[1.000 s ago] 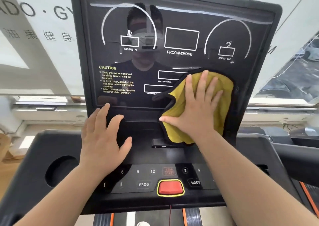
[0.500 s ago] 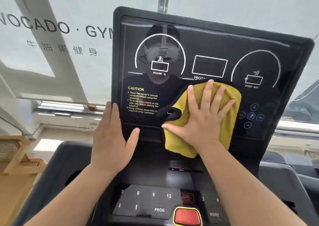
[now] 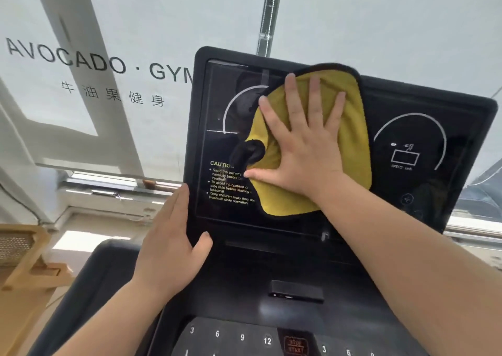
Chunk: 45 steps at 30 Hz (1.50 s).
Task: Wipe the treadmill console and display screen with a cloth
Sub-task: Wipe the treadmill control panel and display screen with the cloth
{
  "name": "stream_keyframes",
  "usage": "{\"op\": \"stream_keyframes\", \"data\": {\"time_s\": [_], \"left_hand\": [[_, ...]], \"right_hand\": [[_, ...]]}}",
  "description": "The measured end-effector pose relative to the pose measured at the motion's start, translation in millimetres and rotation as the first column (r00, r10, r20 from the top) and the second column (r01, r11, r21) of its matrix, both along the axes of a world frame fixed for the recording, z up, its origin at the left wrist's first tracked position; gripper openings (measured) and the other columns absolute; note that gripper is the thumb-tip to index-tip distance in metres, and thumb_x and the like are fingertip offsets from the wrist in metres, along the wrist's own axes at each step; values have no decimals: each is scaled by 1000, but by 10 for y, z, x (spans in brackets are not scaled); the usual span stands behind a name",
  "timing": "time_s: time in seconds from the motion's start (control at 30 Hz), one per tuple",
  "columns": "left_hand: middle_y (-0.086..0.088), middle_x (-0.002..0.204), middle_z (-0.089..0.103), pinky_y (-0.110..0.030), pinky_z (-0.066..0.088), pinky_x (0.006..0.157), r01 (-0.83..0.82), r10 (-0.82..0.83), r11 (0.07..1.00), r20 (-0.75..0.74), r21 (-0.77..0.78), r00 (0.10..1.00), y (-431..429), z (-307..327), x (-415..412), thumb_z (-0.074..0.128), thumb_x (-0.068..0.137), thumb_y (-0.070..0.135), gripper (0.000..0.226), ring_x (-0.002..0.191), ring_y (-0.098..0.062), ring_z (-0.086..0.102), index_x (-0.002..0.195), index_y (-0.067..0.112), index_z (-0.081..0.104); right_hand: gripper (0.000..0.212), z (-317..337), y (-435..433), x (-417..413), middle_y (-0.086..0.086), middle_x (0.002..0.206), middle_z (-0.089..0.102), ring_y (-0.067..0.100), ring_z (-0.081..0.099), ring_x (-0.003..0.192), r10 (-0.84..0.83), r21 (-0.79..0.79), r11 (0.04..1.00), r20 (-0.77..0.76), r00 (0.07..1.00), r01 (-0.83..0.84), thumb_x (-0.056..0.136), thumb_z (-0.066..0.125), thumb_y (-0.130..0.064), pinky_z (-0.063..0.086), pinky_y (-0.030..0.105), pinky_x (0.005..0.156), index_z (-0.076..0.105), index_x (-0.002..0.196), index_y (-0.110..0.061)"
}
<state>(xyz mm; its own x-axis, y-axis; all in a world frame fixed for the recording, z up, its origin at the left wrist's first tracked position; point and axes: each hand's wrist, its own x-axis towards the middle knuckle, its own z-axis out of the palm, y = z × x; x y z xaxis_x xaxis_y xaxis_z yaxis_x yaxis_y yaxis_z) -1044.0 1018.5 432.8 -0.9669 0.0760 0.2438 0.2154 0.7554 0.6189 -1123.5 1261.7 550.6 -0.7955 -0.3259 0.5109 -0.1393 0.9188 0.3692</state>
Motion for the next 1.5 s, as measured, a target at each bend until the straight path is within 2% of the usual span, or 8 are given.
{"op": "stream_keyframes", "data": {"time_s": [0.23, 0.43, 0.67, 0.93, 1.13, 1.3, 1.4, 1.5], "left_hand": [[-4, 162, 35, -42, 35, 118, -79, 79, 997, 11, 0, 997, 69, -1, 16, 71, 82, 22, 97, 149, -22, 32, 162, 19, 15], [0, 161, 35, -36, 33, 116, -71, 71, 997, 42, 13, 997, 57, 73, 39, 69, 84, 23, 95, 148, -20, 33, 162, 21, 14], [9, 163, 33, -30, 27, 117, -30, 24, 998, 99, 57, 995, -48, 148, 43, 67, 86, 21, 90, 149, -14, 31, 161, 29, 18], [43, 142, 41, -29, 49, 98, 18, -83, 950, 198, 311, 977, -279, 147, 10, 64, 85, 8, 89, 129, 14, 46, 149, 60, 30], [28, 153, 40, -32, 42, 109, 65, -103, 975, 173, 211, 979, -276, 125, 16, 67, 85, 20, 93, 137, 3, 43, 154, 56, 17], [27, 151, 37, -29, 40, 109, 144, -158, 982, 112, 125, 981, -339, 84, -27, 66, 85, 27, 95, 136, 0, 41, 156, 50, 7], [29, 141, 36, -16, 33, 99, 180, -185, 981, 82, 70, 979, -337, 55, -35, 65, 87, 31, 95, 122, 3, 44, 157, 47, 2], [30, 145, 33, -19, 34, 106, 175, -183, 978, 69, 115, 981, -363, 16, -53, 67, 88, 27, 94, 131, 4, 40, 159, 44, 7]], "right_hand": [[105, -646, 256, 285, 8, 174, -3, 44, -9, 157, 302, 308, 891, 149, 942, -334, 79, 30, -96, -7, 77, 117, 9, 164, -38], [115, -391, 654, 293, 18, 172, -2, 53, -3, 154, 100, 116, 988, 7, 995, -100, 69, 39, -102, 1, 81, 114, 12, 163, -41], [125, 187, 356, -48, 23, 170, -10, 55, -8, 153, -60, -79, 995, -45, 997, 57, 65, 31, -106, -1, 80, 115, 2, 164, -36], [113, 4, -242, -119, 16, 172, -8, 49, -9, 155, 120, 83, 989, 21, 993, -122, 73, 30, -100, 0, 77, 116, 5, 164, -39], [93, -565, -176, 158, 7, 174, -5, 39, -9, 158, 277, 225, 926, 135, 951, -302, 86, 32, -86, -3, 71, 122, 9, 164, -40], [98, -587, 279, 276, 4, 174, 4, 36, 0, 159, 242, 256, 931, 103, 965, -261, 86, 25, -92, 1, 66, 124, 12, 164, -34], [98, -324, 544, 219, 7, 173, 6, 40, 2, 158, 127, 163, 979, 7, 992, -127, 86, 20, -92, 4, 70, 123, 13, 164, -33], [101, 45, 569, 56, 7, 174, 4, 40, -2, 158, 34, 55, 998, -31, 999, -33, 84, 19, -93, 5, 72, 121, 15, 164, -33]]}}
